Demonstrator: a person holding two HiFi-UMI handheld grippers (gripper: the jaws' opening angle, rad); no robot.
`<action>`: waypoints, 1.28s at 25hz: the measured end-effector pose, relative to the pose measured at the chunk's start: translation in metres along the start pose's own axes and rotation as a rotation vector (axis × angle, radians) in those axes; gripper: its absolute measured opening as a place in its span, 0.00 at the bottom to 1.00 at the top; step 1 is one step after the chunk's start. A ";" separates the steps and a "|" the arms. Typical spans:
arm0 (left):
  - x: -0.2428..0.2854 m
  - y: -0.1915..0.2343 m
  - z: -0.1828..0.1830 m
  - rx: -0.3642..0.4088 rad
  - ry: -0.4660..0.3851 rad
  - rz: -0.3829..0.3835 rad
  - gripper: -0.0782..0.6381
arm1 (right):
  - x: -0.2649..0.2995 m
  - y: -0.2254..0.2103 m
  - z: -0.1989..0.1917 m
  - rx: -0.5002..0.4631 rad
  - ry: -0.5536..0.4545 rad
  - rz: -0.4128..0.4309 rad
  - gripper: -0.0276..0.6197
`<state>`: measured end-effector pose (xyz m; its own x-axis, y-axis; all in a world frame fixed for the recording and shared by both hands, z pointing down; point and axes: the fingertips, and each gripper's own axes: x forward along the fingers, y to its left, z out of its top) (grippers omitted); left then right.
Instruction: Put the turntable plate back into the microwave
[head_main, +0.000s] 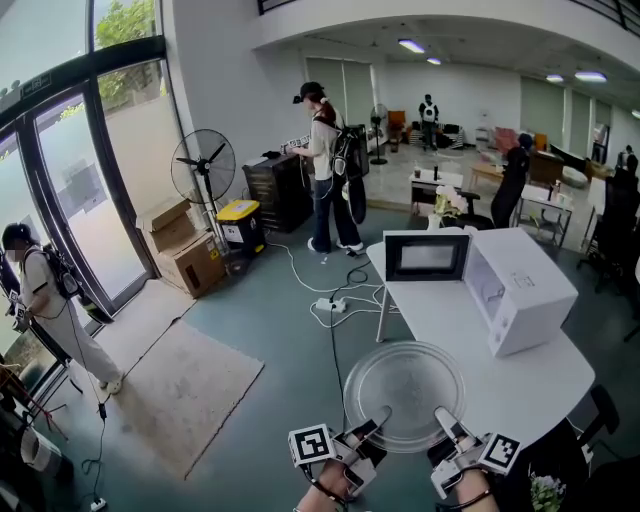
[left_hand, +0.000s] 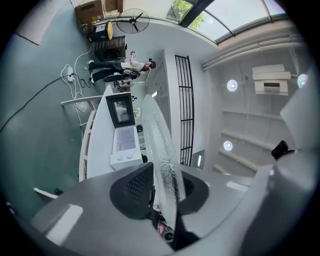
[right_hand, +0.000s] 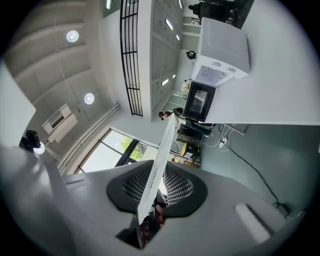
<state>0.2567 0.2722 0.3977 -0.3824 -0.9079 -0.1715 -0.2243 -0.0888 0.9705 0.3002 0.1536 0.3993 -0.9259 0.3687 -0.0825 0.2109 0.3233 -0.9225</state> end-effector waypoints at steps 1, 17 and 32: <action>0.000 0.002 0.004 0.002 0.001 0.001 0.18 | 0.004 -0.001 0.000 0.000 0.000 0.000 0.14; 0.048 0.039 0.072 -0.010 0.019 0.038 0.18 | 0.078 -0.043 0.036 0.046 0.000 -0.017 0.14; 0.183 0.079 0.185 -0.020 0.031 0.047 0.18 | 0.197 -0.096 0.157 0.060 -0.005 -0.031 0.14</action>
<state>0.0035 0.1748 0.4118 -0.3636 -0.9237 -0.1207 -0.1885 -0.0539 0.9806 0.0482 0.0589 0.4123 -0.9333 0.3550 -0.0551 0.1629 0.2816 -0.9456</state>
